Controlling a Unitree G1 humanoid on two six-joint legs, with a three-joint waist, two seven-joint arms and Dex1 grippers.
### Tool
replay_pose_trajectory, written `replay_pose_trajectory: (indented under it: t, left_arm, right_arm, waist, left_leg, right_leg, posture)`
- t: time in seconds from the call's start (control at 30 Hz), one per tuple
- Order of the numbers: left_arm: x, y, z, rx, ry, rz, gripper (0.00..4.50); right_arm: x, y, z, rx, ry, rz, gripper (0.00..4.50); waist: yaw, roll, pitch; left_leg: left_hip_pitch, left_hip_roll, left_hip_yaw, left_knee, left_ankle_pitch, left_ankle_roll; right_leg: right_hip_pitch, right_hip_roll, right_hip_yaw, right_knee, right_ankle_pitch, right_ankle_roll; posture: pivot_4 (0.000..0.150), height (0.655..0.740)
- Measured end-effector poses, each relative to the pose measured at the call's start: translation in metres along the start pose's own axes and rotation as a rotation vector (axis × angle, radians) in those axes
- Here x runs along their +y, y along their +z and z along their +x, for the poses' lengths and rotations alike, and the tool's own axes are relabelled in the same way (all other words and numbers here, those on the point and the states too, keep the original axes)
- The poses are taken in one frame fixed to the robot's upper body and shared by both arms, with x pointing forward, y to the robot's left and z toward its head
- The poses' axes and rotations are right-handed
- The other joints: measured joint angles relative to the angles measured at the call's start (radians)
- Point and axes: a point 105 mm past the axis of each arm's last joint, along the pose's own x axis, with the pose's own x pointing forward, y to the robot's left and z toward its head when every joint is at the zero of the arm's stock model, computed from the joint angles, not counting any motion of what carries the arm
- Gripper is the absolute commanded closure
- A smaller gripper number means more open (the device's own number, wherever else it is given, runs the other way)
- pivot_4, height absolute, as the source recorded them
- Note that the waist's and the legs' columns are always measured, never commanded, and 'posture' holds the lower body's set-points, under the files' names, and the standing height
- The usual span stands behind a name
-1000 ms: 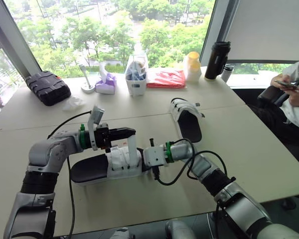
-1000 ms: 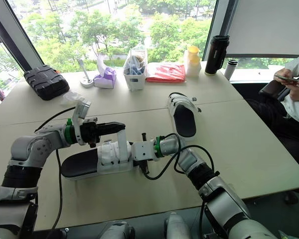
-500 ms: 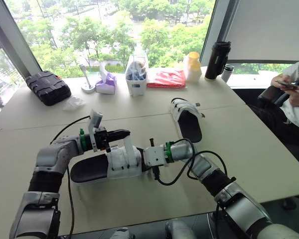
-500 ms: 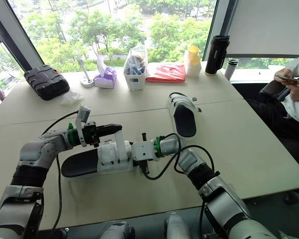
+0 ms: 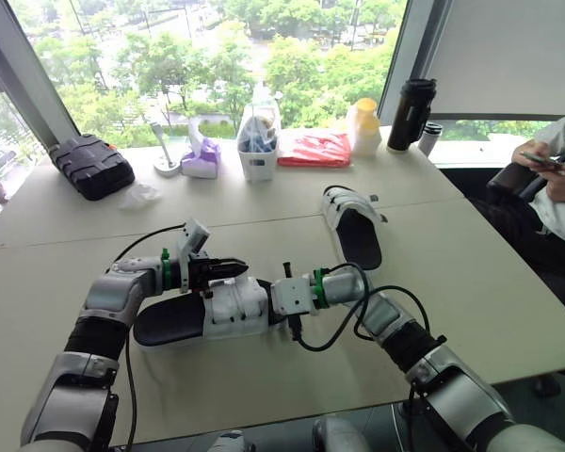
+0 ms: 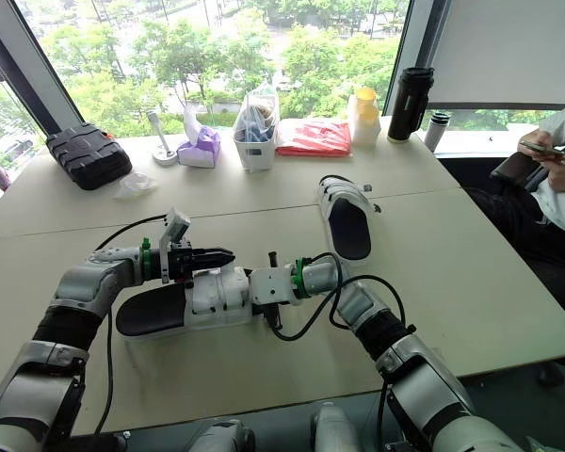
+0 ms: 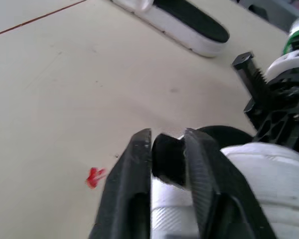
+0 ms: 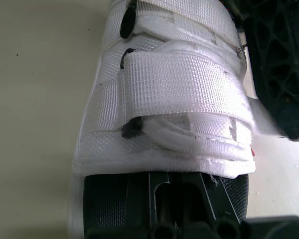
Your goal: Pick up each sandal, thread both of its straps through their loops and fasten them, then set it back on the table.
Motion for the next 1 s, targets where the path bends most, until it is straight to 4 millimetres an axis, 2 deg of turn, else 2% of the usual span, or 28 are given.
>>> replay_pose_trajectory:
  t: [0.07,0.23,0.4,0.5,0.53,0.67,0.77,0.83,0.93,1.0]
  left_arm:
    - [0.002,0.002,0.000,0.021,0.016,0.053,1.02]
    - [0.003,0.008,0.006,0.086,0.015,0.206,1.02]
    - [0.017,0.012,0.008,0.101,0.100,0.272,1.02]
    - [0.026,0.008,0.006,0.124,0.157,0.282,1.02]
    - [0.031,0.000,0.003,0.144,0.186,0.261,1.02]
    - [0.040,-0.006,-0.012,0.132,0.246,0.206,1.02]
    - [0.019,0.002,-0.036,-0.058,0.167,0.057,1.02]
    - [0.012,0.009,-0.053,-0.140,0.163,0.003,1.02]
    - [0.007,0.016,-0.075,-0.200,0.191,-0.035,1.02]
    - [-0.002,0.017,-0.082,-0.219,0.188,-0.063,1.02]
  right_arm:
    - [0.000,0.000,0.000,0.000,0.000,0.000,4.50]
    - [0.001,0.000,0.000,0.000,0.000,0.001,4.50]
    - [0.000,0.000,0.000,0.000,-0.001,0.002,4.50]
    - [0.000,0.000,0.000,-0.001,-0.001,0.002,4.50]
    - [0.000,0.000,0.001,-0.002,-0.002,0.002,4.50]
    - [0.000,0.001,0.000,-0.001,-0.001,0.000,4.50]
    - [-0.001,0.004,-0.001,0.002,-0.003,-0.011,4.50]
    - [-0.001,0.004,-0.007,0.015,-0.009,-0.018,4.50]
    - [0.001,0.005,-0.014,0.027,-0.013,-0.025,4.50]
    - [0.003,0.005,-0.019,0.035,-0.015,-0.036,4.50]
  waist:
    - [0.000,0.000,0.000]
    - [0.000,0.000,0.000]
    - [-0.001,0.000,-0.001]
    - [-0.001,0.001,-0.001]
    - [-0.002,0.001,-0.001]
    - [-0.001,0.000,0.000]
    - [-0.006,0.000,0.001]
    - [0.001,0.000,0.002]
    - [0.010,0.000,0.003]
    - [0.013,0.000,0.004]
  left_leg:
    - [0.000,0.000,0.000,0.000,0.000,0.000]
    - [0.000,0.000,0.000,0.000,0.000,0.000]
    - [0.000,0.000,0.000,0.000,0.000,0.000]
    - [0.000,0.000,0.000,0.000,0.000,0.000]
    - [0.000,0.000,0.000,0.000,0.000,0.000]
    - [0.000,0.000,0.000,0.000,0.000,0.000]
    - [-0.003,0.001,0.000,0.000,0.000,0.000]
    - [-0.004,0.000,0.000,0.000,0.000,0.000]
    - [-0.005,-0.002,-0.001,0.000,0.000,0.000]
    - [-0.006,-0.004,-0.001,0.001,0.000,0.000]
  right_leg:
    - [0.000,0.000,0.000,0.000,0.000,0.000]
    - [0.000,0.000,0.000,0.000,0.000,0.000]
    - [0.000,0.000,0.000,0.000,0.000,0.001]
    - [0.000,0.000,0.000,0.000,0.000,0.001]
    - [0.000,0.000,0.000,0.000,0.000,0.001]
    - [-0.001,0.000,0.000,0.001,0.000,0.000]
    - [-0.004,0.000,0.000,0.001,0.000,0.000]
    - [-0.005,-0.001,0.000,0.001,0.001,-0.001]
    - [-0.005,-0.005,-0.001,0.001,0.000,0.000]
    - [-0.005,-0.009,-0.001,0.000,-0.001,0.002]
  posture:
    - [0.150,0.7400]
    - [0.150,0.7400]
    - [0.150,0.7400]
    - [0.150,0.7400]
    - [0.150,0.7400]
    - [0.150,0.7400]
    - [0.150,0.7400]
    - [0.150,0.7400]
    - [0.150,0.7400]
    - [0.150,0.7400]
